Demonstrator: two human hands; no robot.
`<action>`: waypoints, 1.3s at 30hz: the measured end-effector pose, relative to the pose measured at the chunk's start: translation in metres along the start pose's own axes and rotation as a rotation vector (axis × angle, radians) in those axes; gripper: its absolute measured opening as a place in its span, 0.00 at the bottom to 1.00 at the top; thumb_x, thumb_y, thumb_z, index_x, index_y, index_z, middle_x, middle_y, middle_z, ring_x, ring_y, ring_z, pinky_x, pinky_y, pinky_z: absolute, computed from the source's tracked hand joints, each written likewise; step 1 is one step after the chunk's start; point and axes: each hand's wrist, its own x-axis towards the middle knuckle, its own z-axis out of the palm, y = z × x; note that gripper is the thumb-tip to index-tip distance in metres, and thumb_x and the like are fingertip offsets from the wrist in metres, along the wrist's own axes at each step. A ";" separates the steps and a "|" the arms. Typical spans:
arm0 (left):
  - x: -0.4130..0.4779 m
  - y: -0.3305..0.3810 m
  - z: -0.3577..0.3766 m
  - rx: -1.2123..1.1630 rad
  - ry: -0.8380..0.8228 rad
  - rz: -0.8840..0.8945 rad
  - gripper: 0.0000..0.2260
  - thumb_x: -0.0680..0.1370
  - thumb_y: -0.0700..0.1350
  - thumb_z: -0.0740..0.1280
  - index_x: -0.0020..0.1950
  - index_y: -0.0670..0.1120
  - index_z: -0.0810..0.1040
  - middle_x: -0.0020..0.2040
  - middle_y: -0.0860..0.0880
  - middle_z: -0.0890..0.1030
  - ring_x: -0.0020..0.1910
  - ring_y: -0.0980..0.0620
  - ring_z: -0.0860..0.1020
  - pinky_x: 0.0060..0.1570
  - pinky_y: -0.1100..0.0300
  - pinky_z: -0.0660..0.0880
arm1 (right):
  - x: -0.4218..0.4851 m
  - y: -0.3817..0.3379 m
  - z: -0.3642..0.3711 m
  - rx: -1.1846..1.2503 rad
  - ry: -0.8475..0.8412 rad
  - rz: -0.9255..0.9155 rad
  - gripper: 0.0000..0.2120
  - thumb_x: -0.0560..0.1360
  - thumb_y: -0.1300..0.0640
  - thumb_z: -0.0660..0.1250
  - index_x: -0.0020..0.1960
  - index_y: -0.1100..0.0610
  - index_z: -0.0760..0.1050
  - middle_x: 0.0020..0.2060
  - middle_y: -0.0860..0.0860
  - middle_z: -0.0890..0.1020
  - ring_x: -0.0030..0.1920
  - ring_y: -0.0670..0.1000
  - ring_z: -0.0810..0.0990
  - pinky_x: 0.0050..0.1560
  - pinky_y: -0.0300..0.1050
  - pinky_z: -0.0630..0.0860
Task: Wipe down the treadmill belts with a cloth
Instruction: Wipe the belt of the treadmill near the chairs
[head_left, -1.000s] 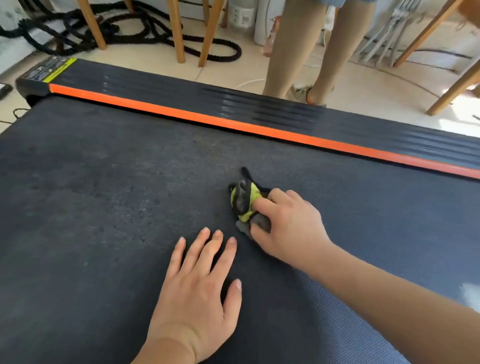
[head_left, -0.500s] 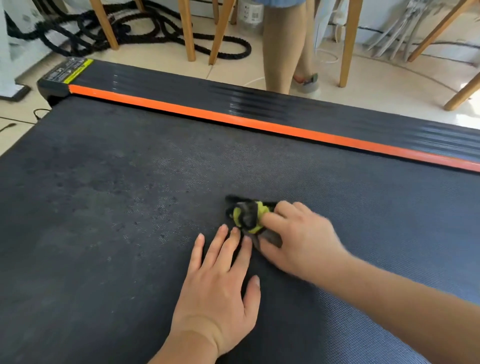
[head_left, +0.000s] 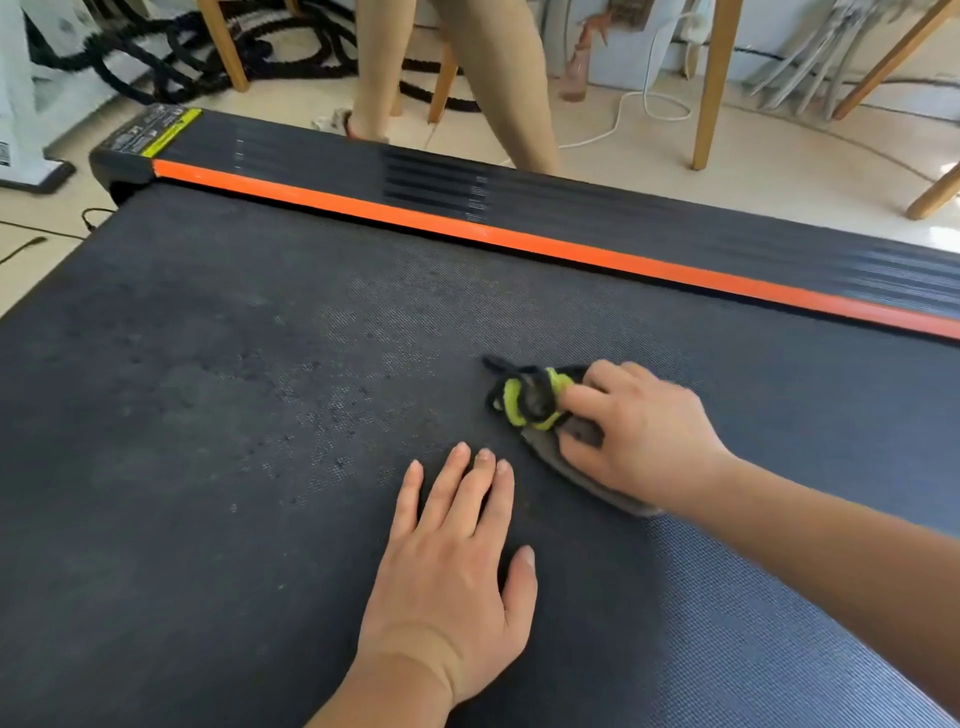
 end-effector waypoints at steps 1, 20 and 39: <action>-0.001 0.000 0.000 0.003 -0.001 -0.002 0.32 0.81 0.59 0.56 0.81 0.45 0.64 0.81 0.49 0.65 0.83 0.48 0.55 0.78 0.40 0.53 | 0.014 0.018 0.001 -0.068 -0.002 0.117 0.14 0.77 0.40 0.61 0.54 0.47 0.76 0.47 0.51 0.76 0.48 0.60 0.78 0.36 0.49 0.76; -0.001 -0.001 0.000 -0.021 -0.020 -0.007 0.31 0.81 0.60 0.56 0.82 0.46 0.64 0.81 0.50 0.65 0.83 0.48 0.55 0.78 0.38 0.55 | 0.009 0.030 -0.007 -0.024 0.012 0.687 0.16 0.78 0.41 0.61 0.59 0.49 0.76 0.51 0.55 0.77 0.54 0.63 0.76 0.42 0.51 0.69; -0.039 -0.063 -0.040 0.142 -0.175 -0.201 0.33 0.80 0.72 0.37 0.82 0.61 0.34 0.83 0.53 0.32 0.81 0.48 0.31 0.77 0.32 0.37 | -0.093 -0.130 -0.025 0.014 -0.034 0.481 0.11 0.71 0.48 0.73 0.42 0.53 0.74 0.36 0.51 0.71 0.33 0.57 0.71 0.29 0.43 0.62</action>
